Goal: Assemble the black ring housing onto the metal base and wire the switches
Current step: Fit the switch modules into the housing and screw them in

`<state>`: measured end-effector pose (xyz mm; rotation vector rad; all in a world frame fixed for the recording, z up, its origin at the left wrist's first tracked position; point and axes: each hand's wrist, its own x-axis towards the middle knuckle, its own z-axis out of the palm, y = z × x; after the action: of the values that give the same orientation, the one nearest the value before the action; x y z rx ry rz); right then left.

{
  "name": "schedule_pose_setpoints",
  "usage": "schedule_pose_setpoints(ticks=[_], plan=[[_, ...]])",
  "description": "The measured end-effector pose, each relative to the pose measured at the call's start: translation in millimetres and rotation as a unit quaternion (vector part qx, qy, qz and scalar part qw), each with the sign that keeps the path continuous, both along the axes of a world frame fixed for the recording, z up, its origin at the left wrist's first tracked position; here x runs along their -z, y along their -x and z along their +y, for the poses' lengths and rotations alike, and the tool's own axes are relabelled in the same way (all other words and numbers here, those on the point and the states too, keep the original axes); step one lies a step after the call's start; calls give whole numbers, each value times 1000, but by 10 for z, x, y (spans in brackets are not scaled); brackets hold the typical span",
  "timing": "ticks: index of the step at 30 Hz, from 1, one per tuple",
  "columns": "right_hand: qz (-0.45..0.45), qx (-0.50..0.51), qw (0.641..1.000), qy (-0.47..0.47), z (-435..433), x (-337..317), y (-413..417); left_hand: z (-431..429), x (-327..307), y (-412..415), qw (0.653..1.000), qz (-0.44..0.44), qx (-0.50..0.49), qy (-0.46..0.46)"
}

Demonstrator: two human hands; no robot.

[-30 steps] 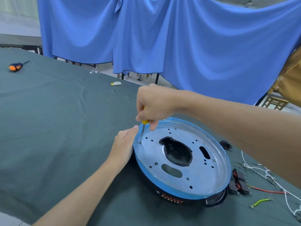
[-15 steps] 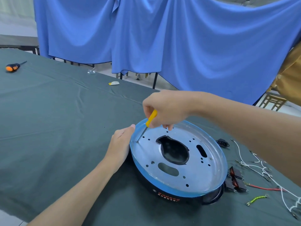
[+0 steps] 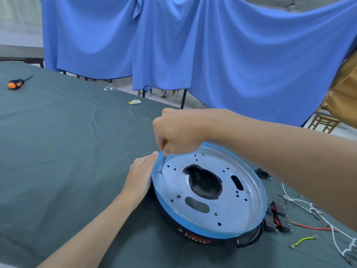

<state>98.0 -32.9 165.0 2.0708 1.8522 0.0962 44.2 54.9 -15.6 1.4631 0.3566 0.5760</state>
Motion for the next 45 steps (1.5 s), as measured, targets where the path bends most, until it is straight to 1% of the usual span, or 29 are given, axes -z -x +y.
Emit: schedule_pose_setpoints(ticks=[2,4,8,11,13,15,17,20,21,23,24,26,29,32,36,40,41,43,45], plan=[[2,26,1000,-14,54,24,83,2,-12,4,1000,10,-2,-1],[10,77,997,-10,95,19,140,10,-27,19,1000,20,-1,0],[70,170,983,-9,34,22,137,-28,-105,85,999,37,-8,-7],[127,205,969,-44,-207,74,67,-49,-191,138,996,83,-13,-15],[172,237,951,-100,-453,134,-1,-38,-245,182,991,132,-2,-22],[217,287,914,-190,-696,249,-85,-50,-297,236,985,173,4,-25],[254,344,859,-281,-906,432,-174,-92,-328,266,979,203,-15,-15],[204,462,781,-368,-1157,771,-276,-179,-354,239,976,214,-33,22],[206,491,748,-397,-1223,856,-299,-220,-367,226,975,214,-40,36],[262,508,681,-458,-1318,963,-340,-315,-410,215,974,209,-53,65],[290,502,655,-485,-1352,989,-352,-363,-432,217,974,205,-57,78],[332,487,611,-529,-1390,990,-383,-452,-504,231,972,199,-57,113],[386,471,547,-575,-1450,952,-436,-515,-658,286,965,186,-21,181],[423,477,499,-586,-1518,925,-505,-529,-790,319,968,142,4,208],[480,472,437,-597,-1496,890,-532,-599,-955,348,983,78,-25,164],[560,453,382,-579,-1414,863,-477,-608,-1118,362,983,2,-126,131],[575,451,376,-569,-1388,865,-447,-616,-1167,371,982,-20,-150,117],[584,458,377,-554,-1344,858,-396,-657,-1280,408,980,-59,-176,65],[592,460,361,-555,-1327,834,-363,-738,-1395,458,977,-71,-193,-47]])
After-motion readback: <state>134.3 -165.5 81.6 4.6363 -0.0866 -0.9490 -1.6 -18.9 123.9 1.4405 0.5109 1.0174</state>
